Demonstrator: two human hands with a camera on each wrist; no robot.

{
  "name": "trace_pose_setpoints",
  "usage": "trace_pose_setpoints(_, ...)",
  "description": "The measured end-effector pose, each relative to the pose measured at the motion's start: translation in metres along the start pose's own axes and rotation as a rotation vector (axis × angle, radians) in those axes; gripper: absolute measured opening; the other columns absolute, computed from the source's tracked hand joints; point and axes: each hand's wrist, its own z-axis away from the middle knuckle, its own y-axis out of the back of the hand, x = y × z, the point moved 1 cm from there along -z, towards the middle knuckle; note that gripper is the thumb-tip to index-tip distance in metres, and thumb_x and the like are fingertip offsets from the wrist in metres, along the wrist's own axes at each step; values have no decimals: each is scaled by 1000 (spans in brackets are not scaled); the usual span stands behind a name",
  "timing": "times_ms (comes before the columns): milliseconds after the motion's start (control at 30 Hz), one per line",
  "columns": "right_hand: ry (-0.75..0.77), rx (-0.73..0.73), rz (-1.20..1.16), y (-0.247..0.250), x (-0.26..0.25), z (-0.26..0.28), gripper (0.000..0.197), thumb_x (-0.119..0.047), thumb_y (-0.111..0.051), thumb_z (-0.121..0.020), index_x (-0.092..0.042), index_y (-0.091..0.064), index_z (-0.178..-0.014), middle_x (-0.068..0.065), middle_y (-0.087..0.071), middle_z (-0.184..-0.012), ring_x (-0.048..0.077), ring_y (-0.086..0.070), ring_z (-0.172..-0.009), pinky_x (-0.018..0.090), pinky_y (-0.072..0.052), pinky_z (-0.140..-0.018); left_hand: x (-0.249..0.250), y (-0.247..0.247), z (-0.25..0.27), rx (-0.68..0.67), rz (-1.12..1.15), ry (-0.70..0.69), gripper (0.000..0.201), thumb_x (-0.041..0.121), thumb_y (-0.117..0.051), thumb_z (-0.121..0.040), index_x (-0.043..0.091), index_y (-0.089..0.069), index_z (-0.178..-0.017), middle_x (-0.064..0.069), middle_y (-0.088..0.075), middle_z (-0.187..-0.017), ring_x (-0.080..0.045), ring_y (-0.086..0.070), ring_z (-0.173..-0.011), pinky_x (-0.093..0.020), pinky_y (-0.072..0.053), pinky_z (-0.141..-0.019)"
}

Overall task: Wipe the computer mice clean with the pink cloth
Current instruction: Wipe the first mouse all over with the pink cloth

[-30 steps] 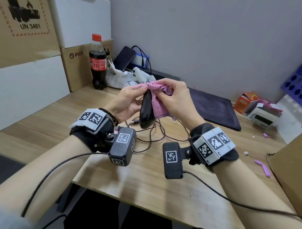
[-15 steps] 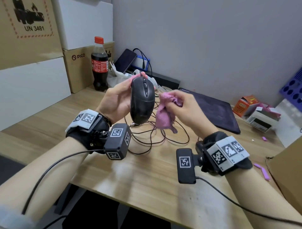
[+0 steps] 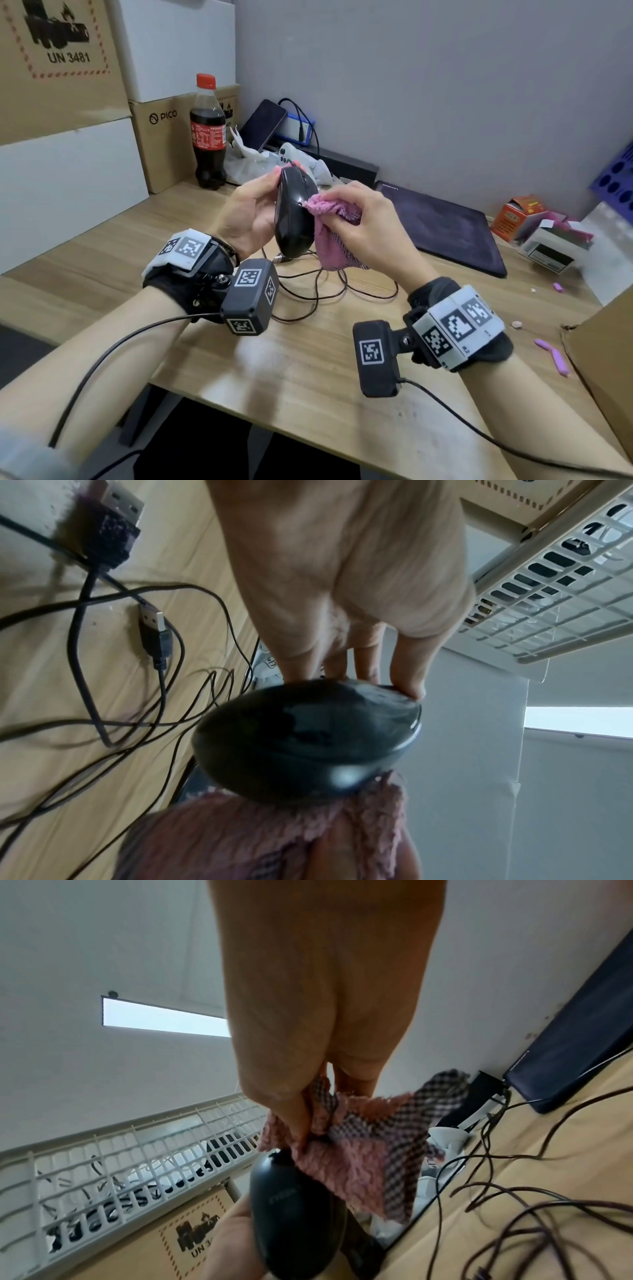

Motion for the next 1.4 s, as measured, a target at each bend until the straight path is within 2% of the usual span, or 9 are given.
trace_pose_setpoints(233,135,76,114,-5,-3,3,27,-12,-63,-91,-19,-72,-116,6,-58,-97,19,-59,-93,37,-52,-83,-12,-7,-1,-45,-165,35,46,19,-45,-102,-7,-42,-139,-21,-54,-126,-28,-54,-115,-43,-47,-101)
trace_pose_setpoints(567,126,-165,170,0,12,16,39,-5,-46,-92,-17,-66,-124,8,-52,-102,18,-51,-94,20,-40,-84,-9,-4,-3,-66,-167,30,33,19,-40,-103,3,-50,-130,-18,-59,-118,-27,-60,-108,-39,-54,-94)
trace_pose_setpoints(700,62,-134,189,6,7,2,40,-3,-47,-95,-19,-62,-129,11,-49,-104,21,-50,-97,19,-39,-84,-12,-6,1,-127,-228,52,41,16,-42,-102,-3,-45,-138,-24,-55,-133,-27,-58,-113,-36,-55,-92)
trace_pose_setpoints(867,84,-242,177,0,3,17,47,2,-46,-91,-23,-63,-127,7,-50,-103,22,-51,-96,30,-45,-85,-3,-3,-1,-51,-103,17,31,17,-39,-103,3,-54,-126,-17,-59,-115,-26,-61,-105,-39,-53,-94)
trace_pose_setpoints(1033,28,-308,115,9,10,26,49,7,-47,-87,-23,-69,-120,-1,-53,-103,17,-53,-102,28,-45,-87,0,6,3,-87,-26,-3,36,17,-36,-103,3,-46,-134,-13,-57,-121,-25,-57,-114,-39,-52,-97)
trace_pose_setpoints(1133,-62,-336,157,14,16,27,43,-12,-49,-86,-23,-66,-124,-5,-52,-105,13,-52,-100,20,-41,-81,1,10,6,-111,120,-23,40,20,-45,-95,5,-50,-132,-14,-51,-134,-26,-52,-123,-37,-50,-98)
trace_pose_setpoints(1267,-205,-247,-53,17,15,20,27,-45,-53,-93,-36,-65,-115,-7,-53,-108,4,-53,-100,19,-40,-79,2,6,9,-161,170,-30,37,24,-49,-92,9,-64,-122,-10,-63,-125,-26,-57,-120,-38,-48,-102)
trace_pose_setpoints(1333,-179,-109,-99,16,10,15,16,-42,-51,-97,-43,-64,-105,-2,-56,-110,4,-54,-100,20,-43,-81,1,2,11,-144,159,-36,37,24,-43,-94,10,-70,-115,-9,-67,-118,-24,-63,-112,-36,-52,-95)
trace_pose_setpoints(1400,-146,64,-111,15,7,10,20,-30,-55,-97,-31,-68,-113,0,-59,-110,7,-57,-99,24,-50,-84,-1,-1,12,-129,147,-43,38,25,-42,-93,11,-72,-111,-9,-68,-117,-23,-65,-109,-35,-54,-93)
